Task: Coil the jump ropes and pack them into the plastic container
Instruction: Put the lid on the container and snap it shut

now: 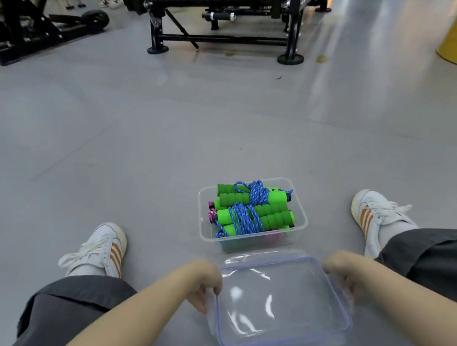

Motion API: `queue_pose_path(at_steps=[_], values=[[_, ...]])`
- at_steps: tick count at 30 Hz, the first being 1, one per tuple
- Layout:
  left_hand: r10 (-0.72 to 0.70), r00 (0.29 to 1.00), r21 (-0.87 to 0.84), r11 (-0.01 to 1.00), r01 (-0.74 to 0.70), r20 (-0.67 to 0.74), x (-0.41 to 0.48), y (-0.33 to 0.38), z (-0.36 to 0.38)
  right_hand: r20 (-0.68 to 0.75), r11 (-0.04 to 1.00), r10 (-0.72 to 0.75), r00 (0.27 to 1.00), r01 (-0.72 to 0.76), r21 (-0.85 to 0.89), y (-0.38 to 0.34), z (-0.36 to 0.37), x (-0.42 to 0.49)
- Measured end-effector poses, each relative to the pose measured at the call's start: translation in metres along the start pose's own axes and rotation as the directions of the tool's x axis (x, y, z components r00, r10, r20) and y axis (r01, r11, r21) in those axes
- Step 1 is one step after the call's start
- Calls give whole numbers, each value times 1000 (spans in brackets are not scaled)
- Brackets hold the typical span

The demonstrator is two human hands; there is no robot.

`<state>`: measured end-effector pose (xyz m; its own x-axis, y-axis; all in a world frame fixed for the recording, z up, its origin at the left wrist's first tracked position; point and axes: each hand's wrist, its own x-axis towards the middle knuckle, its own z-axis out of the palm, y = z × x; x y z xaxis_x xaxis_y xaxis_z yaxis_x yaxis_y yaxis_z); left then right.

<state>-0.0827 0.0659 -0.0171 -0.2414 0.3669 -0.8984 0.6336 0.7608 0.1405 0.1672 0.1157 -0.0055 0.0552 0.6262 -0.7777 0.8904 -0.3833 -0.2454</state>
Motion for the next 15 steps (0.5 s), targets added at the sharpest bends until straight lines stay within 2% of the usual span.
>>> queue_pose_path(at_steps=[1,2,5,6,7,10,13,15], values=[[9,999,5,1000,-9,33,-5,-2,-9,66,999,30,997,-31,19,2,-5,-6],[27,997,11,1000,-28,67,-12,-3,-19,63,992,48,997,-55,112,5,-12,-7],[173,979,-23,985,-172,106,-36,-6,-47,37,975,-34,999,25,223,9,-37,-14],[214,970,-83,975,-205,113,-40,-6,-57,60,944,-42,997,19,331,9,-46,-13],[239,964,-155,963,-220,119,-41,-6,-66,84,881,-34,996,-10,472,9,-55,-14],[308,950,-443,860,-255,51,-50,-8,-90,82,583,-78,994,-21,812,9,-78,-10],[394,919,-626,715,-311,-7,-53,-15,-106,26,333,-203,979,44,942,1,-88,-12],[457,889,-613,698,-370,-16,-51,-20,-109,-25,260,-313,950,111,959,-3,-91,-11]])
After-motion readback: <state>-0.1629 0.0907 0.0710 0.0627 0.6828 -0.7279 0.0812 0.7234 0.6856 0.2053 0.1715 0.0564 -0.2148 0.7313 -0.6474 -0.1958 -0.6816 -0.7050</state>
